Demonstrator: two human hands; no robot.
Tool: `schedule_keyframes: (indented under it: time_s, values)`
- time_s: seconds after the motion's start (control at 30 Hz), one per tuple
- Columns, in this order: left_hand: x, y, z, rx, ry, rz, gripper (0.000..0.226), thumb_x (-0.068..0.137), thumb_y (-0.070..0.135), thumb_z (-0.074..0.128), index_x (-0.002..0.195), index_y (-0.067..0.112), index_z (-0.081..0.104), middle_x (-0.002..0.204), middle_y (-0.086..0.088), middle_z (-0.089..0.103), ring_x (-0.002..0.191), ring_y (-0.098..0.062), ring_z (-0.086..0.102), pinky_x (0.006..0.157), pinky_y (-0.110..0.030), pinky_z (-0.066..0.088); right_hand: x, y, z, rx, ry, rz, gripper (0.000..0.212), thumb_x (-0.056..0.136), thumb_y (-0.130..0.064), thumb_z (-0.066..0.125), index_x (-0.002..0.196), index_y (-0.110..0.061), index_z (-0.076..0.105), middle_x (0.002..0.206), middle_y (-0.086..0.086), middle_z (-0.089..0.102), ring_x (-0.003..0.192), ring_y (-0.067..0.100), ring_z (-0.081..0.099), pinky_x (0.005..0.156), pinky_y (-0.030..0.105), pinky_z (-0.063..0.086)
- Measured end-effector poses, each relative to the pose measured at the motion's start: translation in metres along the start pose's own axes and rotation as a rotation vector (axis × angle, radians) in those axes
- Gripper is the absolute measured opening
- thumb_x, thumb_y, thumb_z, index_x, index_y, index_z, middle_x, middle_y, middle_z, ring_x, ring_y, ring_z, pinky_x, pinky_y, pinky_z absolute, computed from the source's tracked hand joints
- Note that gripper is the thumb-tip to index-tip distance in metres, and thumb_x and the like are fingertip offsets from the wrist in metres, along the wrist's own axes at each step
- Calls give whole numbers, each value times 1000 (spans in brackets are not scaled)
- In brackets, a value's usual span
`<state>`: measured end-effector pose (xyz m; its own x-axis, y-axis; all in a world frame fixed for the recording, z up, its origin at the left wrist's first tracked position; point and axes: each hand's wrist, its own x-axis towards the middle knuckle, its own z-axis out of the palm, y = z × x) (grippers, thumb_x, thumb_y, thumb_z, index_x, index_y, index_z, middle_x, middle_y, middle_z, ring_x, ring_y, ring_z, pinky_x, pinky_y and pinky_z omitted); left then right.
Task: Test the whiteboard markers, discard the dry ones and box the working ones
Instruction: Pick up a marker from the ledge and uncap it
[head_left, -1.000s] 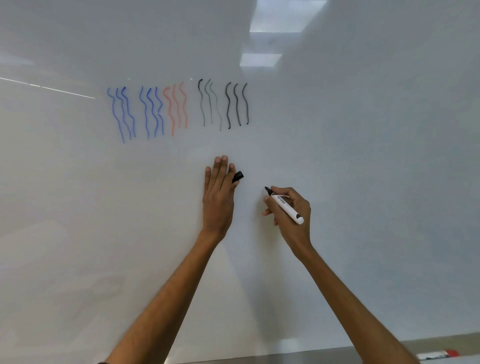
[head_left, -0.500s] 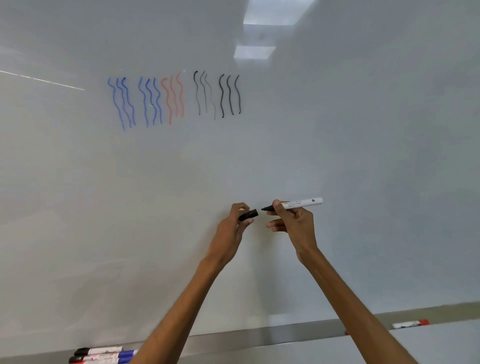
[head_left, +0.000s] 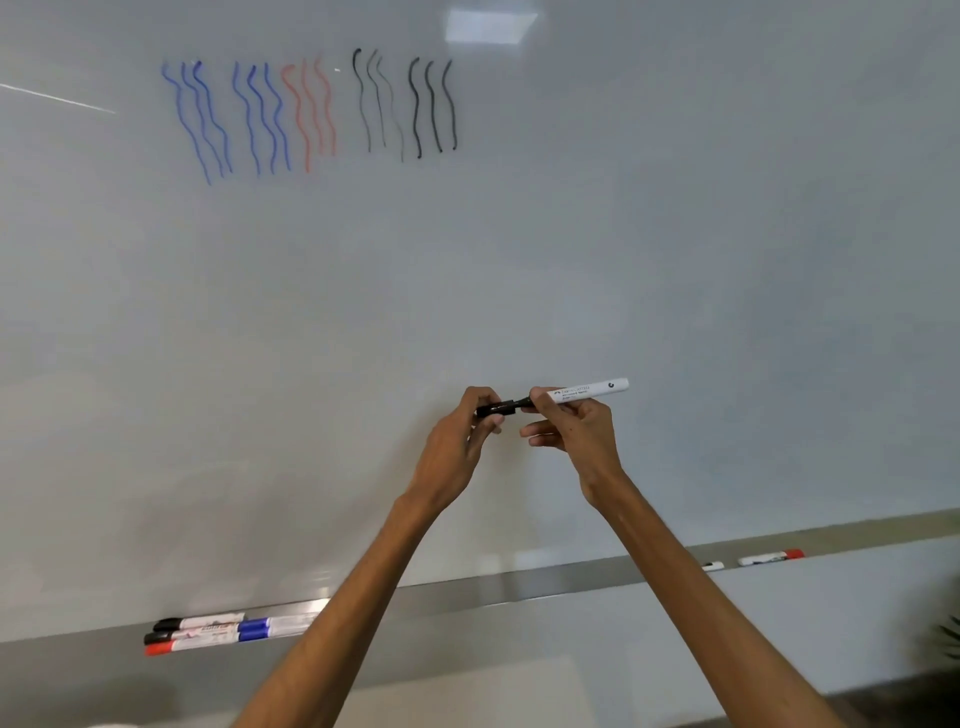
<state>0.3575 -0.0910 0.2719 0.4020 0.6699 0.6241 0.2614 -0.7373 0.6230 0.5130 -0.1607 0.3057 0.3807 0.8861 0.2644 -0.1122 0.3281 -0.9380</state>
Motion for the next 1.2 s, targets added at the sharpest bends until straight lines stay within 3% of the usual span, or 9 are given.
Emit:
schedule_keyframes:
  time_s: [0.13,0.33,0.53,0.7,1.0,1.1,1.2]
  values:
    - [-8,1,1,-34,24,6,15,104,33,43,113,22,44,102,6,65,90,-9,67,66,-23,44,-4,1,-5,59,61,17,19,92,-21,69,104,-6,71,93,11,77,60,22,69,63,28,61]
    - [-13,6,7,-70,-49,8,14,105,31,41,116,22,41,108,3,66,89,-11,69,75,-31,52,-12,9,1,-51,1,55,21,90,-25,71,103,-9,72,90,7,77,59,20,68,59,26,59]
    - [-11,9,12,-174,-116,-54,27,105,28,42,123,13,56,101,-1,68,82,-11,70,72,-13,46,-12,11,1,-116,-26,89,18,91,-34,69,99,-18,71,93,7,75,58,16,66,56,26,54]
    - [-13,4,15,-240,-93,-134,27,104,30,45,117,12,61,95,-2,71,76,-15,72,69,-27,51,-5,8,-1,-121,-35,145,48,102,-53,39,111,-16,67,105,5,66,58,16,65,54,25,50]
    - [-20,-4,25,-302,-48,-147,24,104,22,48,114,9,66,81,-1,67,66,-19,70,67,-27,53,-13,27,3,-66,40,172,37,102,-41,49,95,-14,73,84,2,74,55,16,62,49,23,48]
    - [-23,-5,29,-299,-37,-125,22,103,18,51,114,8,67,86,-2,71,64,-19,70,69,-28,56,-18,35,7,-22,127,175,36,102,-37,50,90,-13,73,74,0,72,51,14,62,49,22,49]
    - [-27,-9,32,-298,-30,-121,23,102,19,52,116,9,68,91,-6,73,65,-19,70,69,-30,56,-19,41,8,-22,157,182,35,102,-37,50,88,-14,73,75,0,73,50,13,62,49,22,50]
